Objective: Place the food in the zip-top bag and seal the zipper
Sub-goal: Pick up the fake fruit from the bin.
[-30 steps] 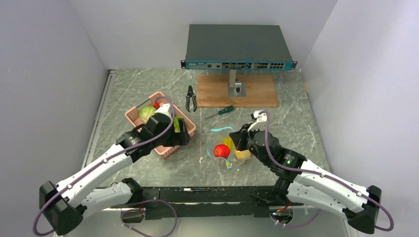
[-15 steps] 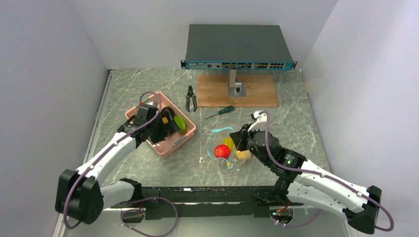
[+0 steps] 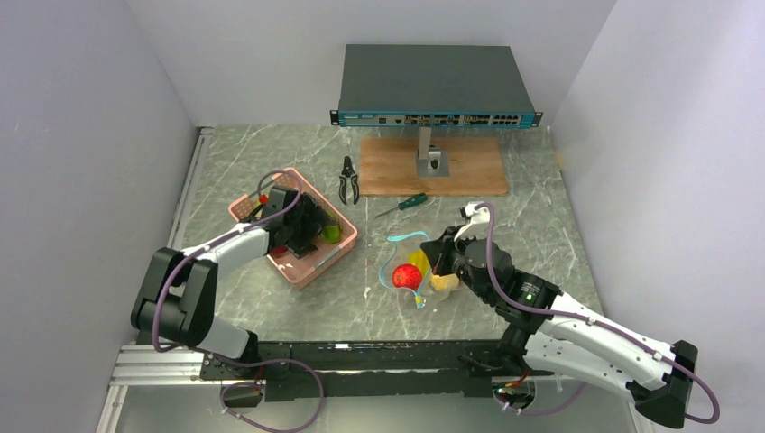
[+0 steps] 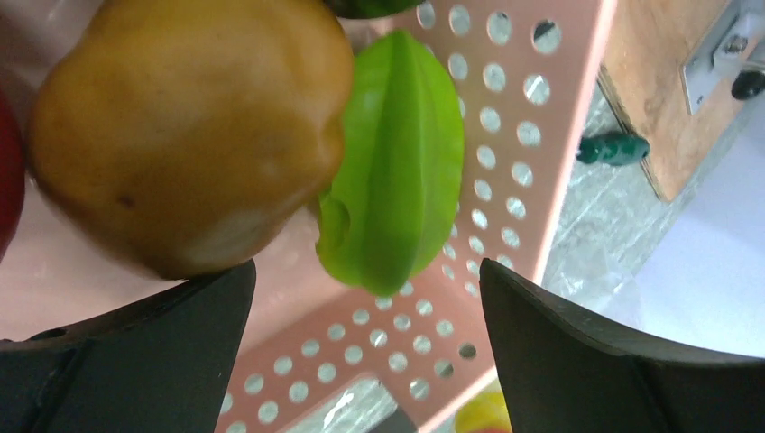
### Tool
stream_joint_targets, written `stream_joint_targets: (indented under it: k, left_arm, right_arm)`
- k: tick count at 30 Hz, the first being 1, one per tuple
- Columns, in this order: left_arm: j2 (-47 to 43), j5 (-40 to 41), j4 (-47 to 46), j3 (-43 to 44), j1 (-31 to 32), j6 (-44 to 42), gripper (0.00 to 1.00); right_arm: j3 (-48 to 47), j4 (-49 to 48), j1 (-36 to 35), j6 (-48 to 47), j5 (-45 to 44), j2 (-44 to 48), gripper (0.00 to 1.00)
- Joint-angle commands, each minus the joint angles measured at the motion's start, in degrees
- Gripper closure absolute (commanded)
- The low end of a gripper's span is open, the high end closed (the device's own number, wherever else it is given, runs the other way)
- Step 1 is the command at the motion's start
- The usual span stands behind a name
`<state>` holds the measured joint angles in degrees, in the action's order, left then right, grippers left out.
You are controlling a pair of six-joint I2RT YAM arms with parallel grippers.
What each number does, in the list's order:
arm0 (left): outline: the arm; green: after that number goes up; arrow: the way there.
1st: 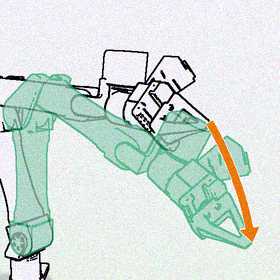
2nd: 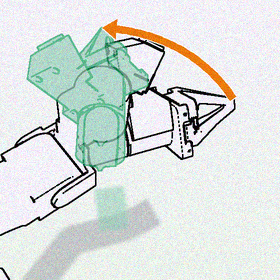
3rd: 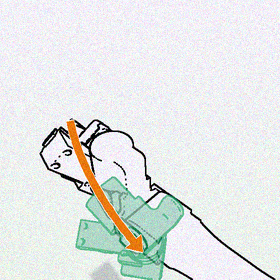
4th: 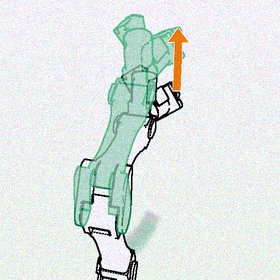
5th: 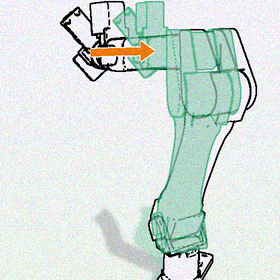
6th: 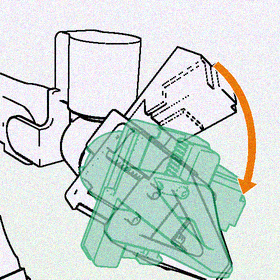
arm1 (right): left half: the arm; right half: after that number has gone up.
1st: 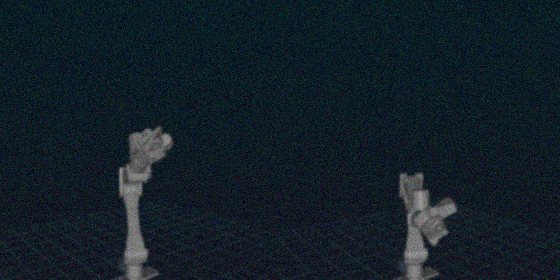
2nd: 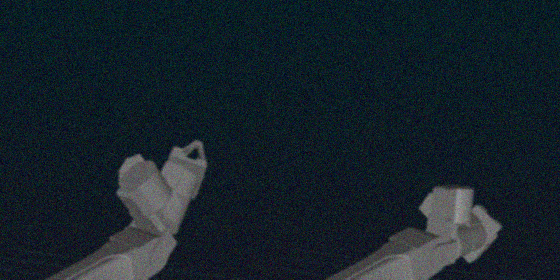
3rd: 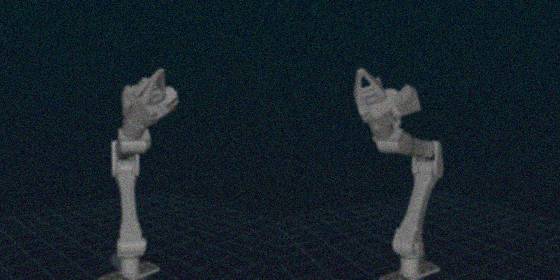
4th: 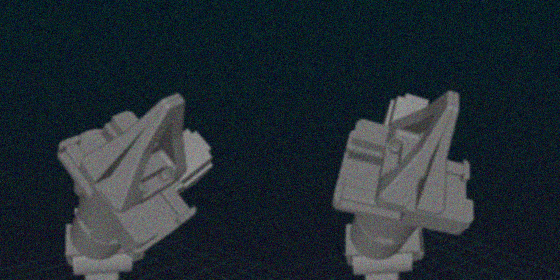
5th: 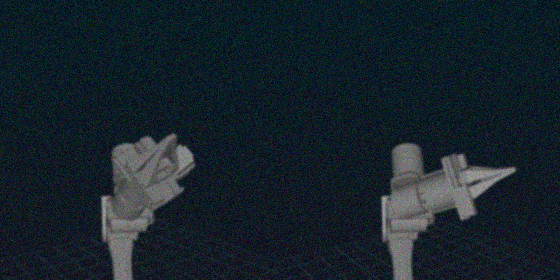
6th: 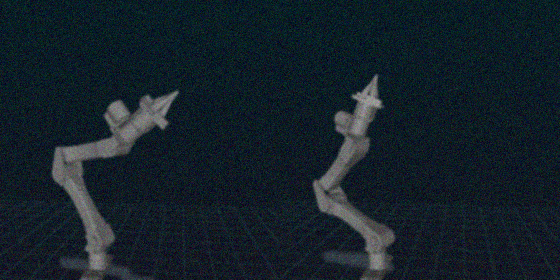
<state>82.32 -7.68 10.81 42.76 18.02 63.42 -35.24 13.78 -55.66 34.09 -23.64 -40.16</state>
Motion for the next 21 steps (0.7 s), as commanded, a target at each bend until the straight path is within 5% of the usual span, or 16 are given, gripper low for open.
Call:
stream_joint_targets:
  k: [1,11,21]
  left_arm:
    - [3.7,3.4,-8.4,-1.2,-0.2,5.6,0.01]
    - [1.5,11.4,-21.2,-10.7,0.0,10.4,0.38]
    - [-0.6,9.6,-20.7,-9.6,-0.1,5.6,0.56]
  right_arm:
    - [-1.0,-1.2,-0.2,-0.3,-1.2,1.0,1.00]
    - [-0.4,-2.0,-0.2,0.4,-0.2,0.8,1.00]
    - [-0.4,-1.9,-0.2,0.7,0.3,1.0,1.00]
